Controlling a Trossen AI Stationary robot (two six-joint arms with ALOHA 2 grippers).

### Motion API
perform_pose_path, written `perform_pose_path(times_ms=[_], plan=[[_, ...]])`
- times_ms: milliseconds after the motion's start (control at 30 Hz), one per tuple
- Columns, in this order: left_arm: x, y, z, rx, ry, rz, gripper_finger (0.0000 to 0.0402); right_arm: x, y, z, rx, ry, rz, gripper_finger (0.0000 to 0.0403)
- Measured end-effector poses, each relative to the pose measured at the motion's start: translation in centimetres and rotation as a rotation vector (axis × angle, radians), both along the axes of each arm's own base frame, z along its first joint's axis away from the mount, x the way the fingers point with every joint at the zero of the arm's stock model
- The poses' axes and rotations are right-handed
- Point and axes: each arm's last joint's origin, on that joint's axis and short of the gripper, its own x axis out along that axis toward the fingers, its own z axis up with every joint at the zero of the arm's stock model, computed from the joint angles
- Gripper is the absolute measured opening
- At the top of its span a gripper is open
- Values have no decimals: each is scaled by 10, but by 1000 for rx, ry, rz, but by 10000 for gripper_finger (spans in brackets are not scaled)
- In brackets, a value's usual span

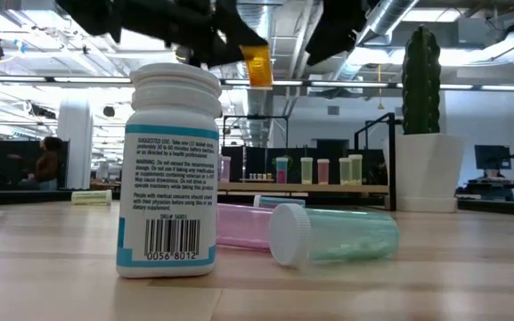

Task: Pick and place medicine bottles onto shelf by color
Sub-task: Put the orange pill bottle on the shelf

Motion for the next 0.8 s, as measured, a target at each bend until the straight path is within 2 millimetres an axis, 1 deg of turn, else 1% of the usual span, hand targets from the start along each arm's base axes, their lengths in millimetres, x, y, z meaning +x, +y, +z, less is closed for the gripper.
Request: perform_pose_path(times_ms=[167,333,500,667,800], plan=[[16,7,-25,-19,-20,133,194,-3,-16,-10,2,22,-53,265],[27,16,-53,-53,-3,192,194,-8,-31,-38,12,74,-105,265],[34,23,-79,-77,14,279,194,-7,-37,-63,3,38,-123,265],[39,29,-103,-105,43,378,194,-6,-38,-74,-11,13,-115,265],[45,31,-121,-106,74,447,194,-5,-36,-74,-17,-3,-106,265]])
